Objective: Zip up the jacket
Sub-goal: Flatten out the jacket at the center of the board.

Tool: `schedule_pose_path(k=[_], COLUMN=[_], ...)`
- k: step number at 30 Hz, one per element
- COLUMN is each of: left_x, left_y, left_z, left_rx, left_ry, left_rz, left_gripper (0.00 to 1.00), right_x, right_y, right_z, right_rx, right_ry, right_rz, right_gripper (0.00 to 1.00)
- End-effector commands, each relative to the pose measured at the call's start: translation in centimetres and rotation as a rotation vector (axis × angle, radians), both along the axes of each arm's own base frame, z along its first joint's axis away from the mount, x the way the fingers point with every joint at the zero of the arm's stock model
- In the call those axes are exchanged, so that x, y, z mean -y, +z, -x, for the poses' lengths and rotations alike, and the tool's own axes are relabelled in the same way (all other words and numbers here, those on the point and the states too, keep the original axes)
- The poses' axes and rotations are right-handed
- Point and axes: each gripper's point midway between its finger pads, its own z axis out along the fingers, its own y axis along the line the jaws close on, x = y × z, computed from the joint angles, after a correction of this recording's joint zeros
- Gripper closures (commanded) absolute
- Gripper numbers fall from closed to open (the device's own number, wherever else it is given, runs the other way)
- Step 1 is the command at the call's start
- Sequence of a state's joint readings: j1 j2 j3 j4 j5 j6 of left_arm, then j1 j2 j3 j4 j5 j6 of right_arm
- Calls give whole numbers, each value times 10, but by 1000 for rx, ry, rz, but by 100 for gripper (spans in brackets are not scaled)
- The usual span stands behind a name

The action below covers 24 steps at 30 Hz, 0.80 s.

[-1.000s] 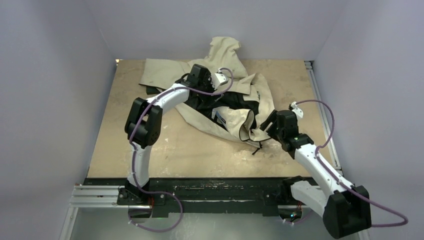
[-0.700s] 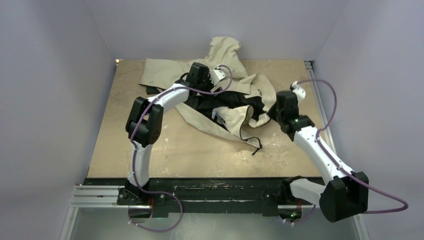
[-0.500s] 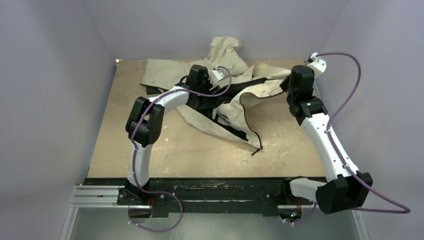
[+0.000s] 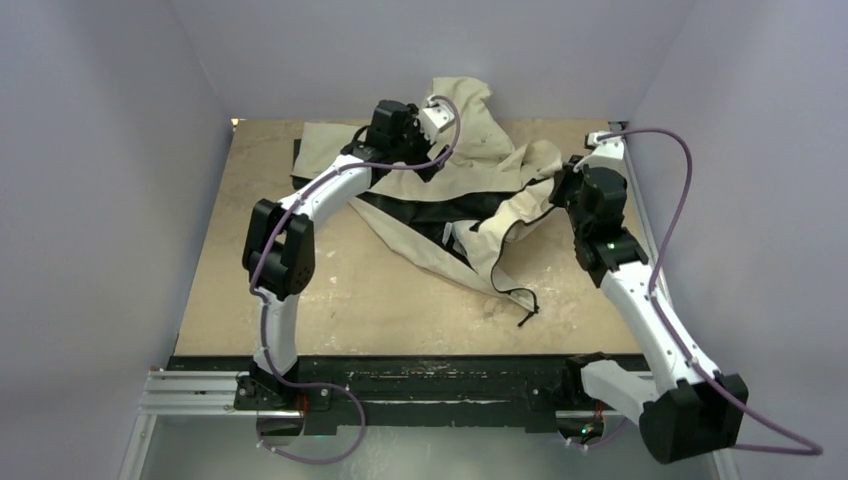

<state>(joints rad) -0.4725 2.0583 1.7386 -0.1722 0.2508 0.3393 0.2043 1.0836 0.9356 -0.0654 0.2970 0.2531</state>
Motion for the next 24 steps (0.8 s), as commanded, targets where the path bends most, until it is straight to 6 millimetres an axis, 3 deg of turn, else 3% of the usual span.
schedule_pose_path(k=[1, 6, 11, 16, 20, 24], left_x=[42, 82, 87, 86, 78, 59], left_y=[10, 21, 46, 69, 58, 62], left_z=[15, 43, 77, 100, 146, 143], left_rx=[-93, -82, -83, -108, -158, -150], left_ry=[-95, -256, -412, -485, -760, -783], left_rz=[122, 144, 187, 223, 166, 146], left_gripper=[1, 1, 1, 1, 1, 1], right_x=[-53, -80, -92, -105, -100, -84], right_y=[124, 161, 177, 166, 154, 134], right_z=[27, 47, 70, 67, 57, 46], right_rx=[445, 536, 645, 601, 549, 458], right_ry=[357, 542, 652, 740, 713, 633], right_rz=[69, 137, 254, 294, 315, 352], right_gripper=[100, 100, 100, 100, 100, 100])
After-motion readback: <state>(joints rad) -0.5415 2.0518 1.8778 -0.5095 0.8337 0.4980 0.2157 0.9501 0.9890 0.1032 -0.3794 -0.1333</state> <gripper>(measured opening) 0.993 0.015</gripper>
